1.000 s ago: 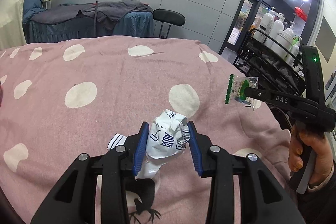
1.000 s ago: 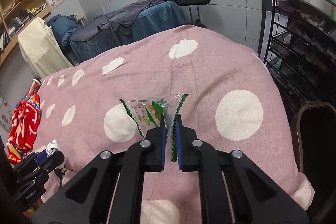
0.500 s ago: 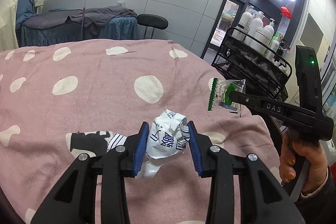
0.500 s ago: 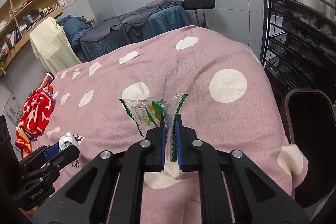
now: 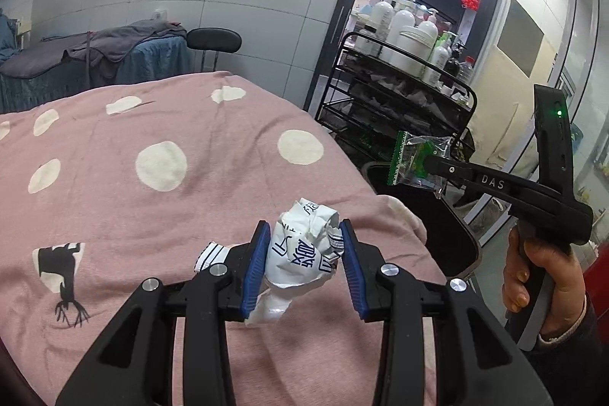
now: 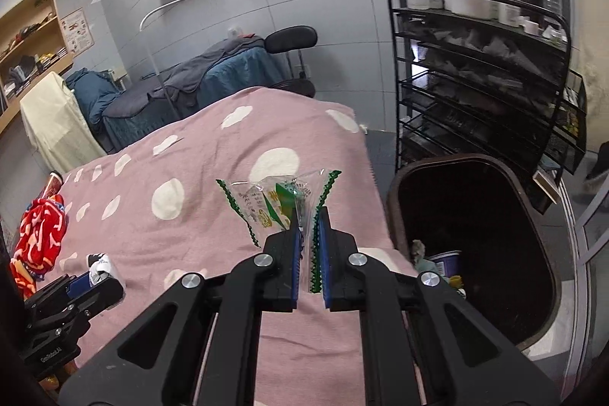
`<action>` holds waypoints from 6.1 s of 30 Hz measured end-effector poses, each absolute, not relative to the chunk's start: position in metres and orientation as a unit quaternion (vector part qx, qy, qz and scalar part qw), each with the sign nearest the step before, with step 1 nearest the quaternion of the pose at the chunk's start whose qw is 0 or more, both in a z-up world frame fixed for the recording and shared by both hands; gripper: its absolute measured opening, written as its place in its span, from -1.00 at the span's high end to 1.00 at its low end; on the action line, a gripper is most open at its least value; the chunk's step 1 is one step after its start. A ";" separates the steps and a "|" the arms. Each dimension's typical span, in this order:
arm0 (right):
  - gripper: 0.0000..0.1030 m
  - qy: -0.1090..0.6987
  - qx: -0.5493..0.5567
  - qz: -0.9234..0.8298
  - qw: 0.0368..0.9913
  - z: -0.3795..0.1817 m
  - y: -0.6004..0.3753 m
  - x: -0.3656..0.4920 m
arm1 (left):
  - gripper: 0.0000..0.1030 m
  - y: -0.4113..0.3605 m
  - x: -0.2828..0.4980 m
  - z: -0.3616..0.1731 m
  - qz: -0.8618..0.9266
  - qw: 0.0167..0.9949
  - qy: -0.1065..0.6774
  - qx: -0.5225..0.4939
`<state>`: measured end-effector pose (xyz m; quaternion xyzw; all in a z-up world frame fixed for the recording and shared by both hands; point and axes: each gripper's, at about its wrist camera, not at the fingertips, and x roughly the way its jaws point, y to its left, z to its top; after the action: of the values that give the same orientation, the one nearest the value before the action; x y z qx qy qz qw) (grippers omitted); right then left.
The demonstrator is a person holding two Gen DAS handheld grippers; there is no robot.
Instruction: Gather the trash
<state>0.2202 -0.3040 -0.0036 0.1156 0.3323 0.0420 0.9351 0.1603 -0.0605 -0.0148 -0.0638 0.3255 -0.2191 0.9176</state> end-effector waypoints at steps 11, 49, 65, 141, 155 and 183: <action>0.81 0.349 0.139 -0.058 0.925 -0.027 -0.390 0.211 | 0.27 -0.124 0.166 -0.010 -0.273 0.905 0.324 -0.032; -0.25 0.407 0.131 -0.125 0.895 -0.106 -0.434 0.201 | 0.27 -0.234 0.177 -0.025 -0.347 0.869 0.352 0.031; -0.38 0.390 0.115 -0.139 0.903 -0.092 -0.424 0.154 | 0.27 -0.299 0.233 -0.051 -0.350 0.840 0.412 0.047; -0.89 0.182 0.021 0.005 0.983 -0.003 -0.232 0.076 | -0.90 -0.036 0.072 -0.004 -0.036 0.979 0.199 -0.003; -0.89 0.182 0.021 0.001 0.983 -0.003 -0.235 0.075 | -0.90 -0.031 0.070 -0.002 -0.037 0.980 0.197 -0.009; -0.89 0.186 0.021 -0.003 0.982 -0.004 -0.242 0.074 | -0.90 -0.034 0.069 0.003 -0.039 0.981 0.190 -0.005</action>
<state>0.0744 -0.2416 -0.0044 0.0213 0.1861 -0.0028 0.9823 0.0685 -0.0341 0.0029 -0.0051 0.1902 -0.0389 0.9810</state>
